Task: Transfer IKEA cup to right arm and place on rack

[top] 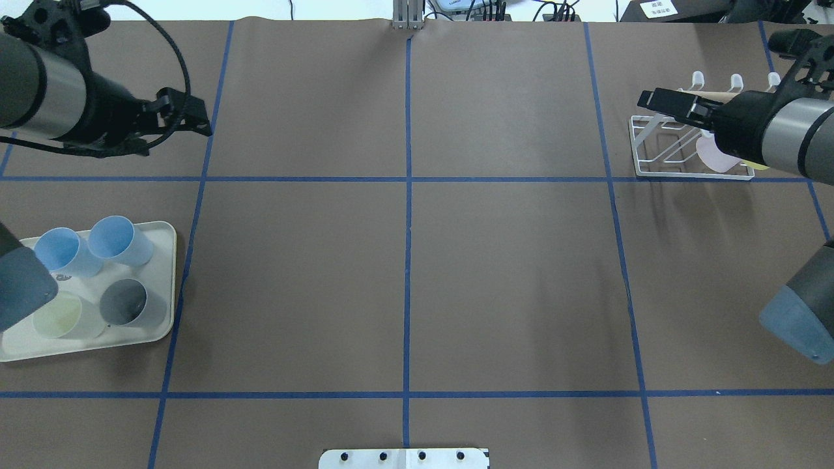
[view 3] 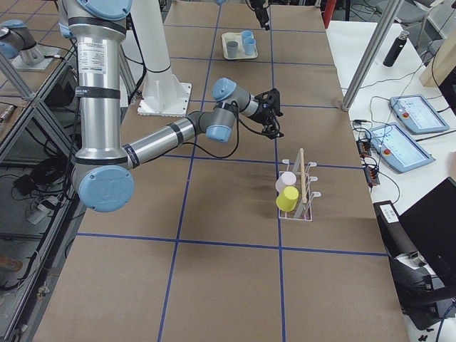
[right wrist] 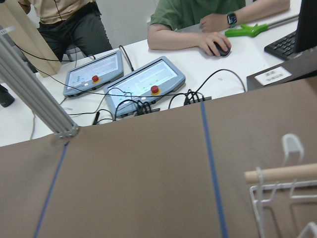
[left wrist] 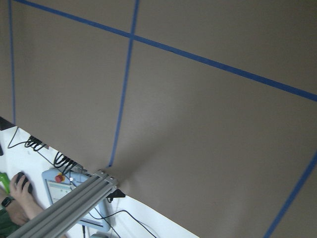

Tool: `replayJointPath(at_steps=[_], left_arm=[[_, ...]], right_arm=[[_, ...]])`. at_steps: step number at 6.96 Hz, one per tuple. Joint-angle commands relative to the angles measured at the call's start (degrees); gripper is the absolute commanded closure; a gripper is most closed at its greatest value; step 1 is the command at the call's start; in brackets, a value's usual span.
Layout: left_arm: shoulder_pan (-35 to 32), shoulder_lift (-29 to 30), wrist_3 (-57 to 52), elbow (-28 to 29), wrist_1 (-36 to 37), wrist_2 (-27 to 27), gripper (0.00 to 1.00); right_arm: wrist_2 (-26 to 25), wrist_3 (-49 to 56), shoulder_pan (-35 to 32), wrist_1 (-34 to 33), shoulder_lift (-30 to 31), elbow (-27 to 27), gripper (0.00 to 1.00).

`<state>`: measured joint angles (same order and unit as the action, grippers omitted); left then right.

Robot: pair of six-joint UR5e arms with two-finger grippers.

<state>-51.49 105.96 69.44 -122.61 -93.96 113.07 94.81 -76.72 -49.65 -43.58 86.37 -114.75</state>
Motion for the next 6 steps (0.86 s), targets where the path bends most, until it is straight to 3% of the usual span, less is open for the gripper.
replayJointPath(at_steps=[1, 3, 5, 6], left_arm=[[-1.42, -13.87, -11.91, -2.36, 0.71, 5.38, 0.0], [-1.51, -24.34, -18.6, -3.94, -0.95, 8.21, 0.0], [-1.51, -32.88, -20.04, -1.16, -10.84, 10.05, 0.0], [-1.51, -34.31, -19.43, 1.47, -14.8, 11.98, 0.0]], right_arm=[[3.19, -12.54, 4.1, -0.01, -7.41, 0.13, 0.0], [2.66, -17.66, 8.15, 0.08, -11.82, 0.92, 0.0], [-3.9, -18.02, 14.03, 0.16, -12.54, 0.93, 0.0], [-4.63, -18.11, 14.84, 0.16, -12.89, 0.75, 0.0]])
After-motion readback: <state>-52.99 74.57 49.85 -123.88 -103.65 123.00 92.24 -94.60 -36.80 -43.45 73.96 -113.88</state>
